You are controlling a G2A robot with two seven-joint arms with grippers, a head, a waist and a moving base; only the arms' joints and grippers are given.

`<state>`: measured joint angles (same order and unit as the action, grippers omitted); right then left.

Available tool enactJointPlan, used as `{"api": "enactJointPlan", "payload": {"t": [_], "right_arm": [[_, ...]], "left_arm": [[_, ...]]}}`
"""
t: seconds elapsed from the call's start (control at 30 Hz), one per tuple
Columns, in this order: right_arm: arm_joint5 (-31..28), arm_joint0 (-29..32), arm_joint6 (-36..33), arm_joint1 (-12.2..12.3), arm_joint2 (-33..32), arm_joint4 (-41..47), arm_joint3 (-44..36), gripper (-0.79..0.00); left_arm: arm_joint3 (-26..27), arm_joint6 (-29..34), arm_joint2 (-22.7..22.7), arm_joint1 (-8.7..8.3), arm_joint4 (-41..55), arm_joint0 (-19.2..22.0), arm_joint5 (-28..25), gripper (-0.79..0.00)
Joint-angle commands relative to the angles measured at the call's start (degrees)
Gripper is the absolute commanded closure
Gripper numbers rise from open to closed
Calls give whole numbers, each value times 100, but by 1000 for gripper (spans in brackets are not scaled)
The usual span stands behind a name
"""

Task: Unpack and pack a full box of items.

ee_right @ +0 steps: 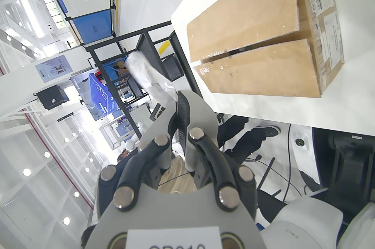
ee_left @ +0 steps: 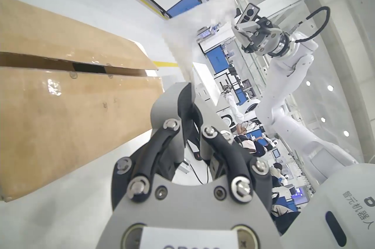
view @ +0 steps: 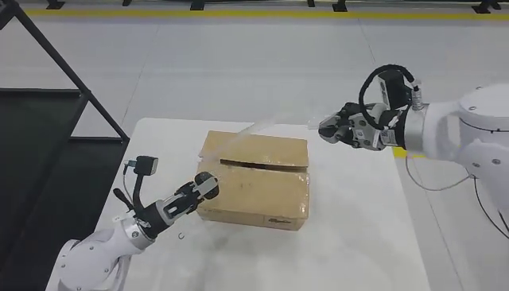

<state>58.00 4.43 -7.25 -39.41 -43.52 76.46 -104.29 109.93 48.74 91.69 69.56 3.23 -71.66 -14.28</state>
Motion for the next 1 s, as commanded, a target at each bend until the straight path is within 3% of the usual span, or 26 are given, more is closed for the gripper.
{"api": "enactJointPlan", "payload": {"t": [0.0,0.27,0.37,0.7,0.97], "right_arm": [[0,0,0,0,1,0,0,0],[-32,129,-47,1,57,-102,-83,0],[0,196,-235,4,154,-210,-27,0],[0,-332,-2236,82,1026,-924,715,0],[0,-940,-3904,-30,2047,-1636,1437,0]], "left_arm": [[0,0,0,0,0,0,1,0],[3,-23,-2,0,10,-8,11,0],[61,79,79,-29,153,-47,327,0],[-171,1654,772,-249,1105,384,1855,0],[-742,2735,1018,-474,1284,1242,3290,0]]}}
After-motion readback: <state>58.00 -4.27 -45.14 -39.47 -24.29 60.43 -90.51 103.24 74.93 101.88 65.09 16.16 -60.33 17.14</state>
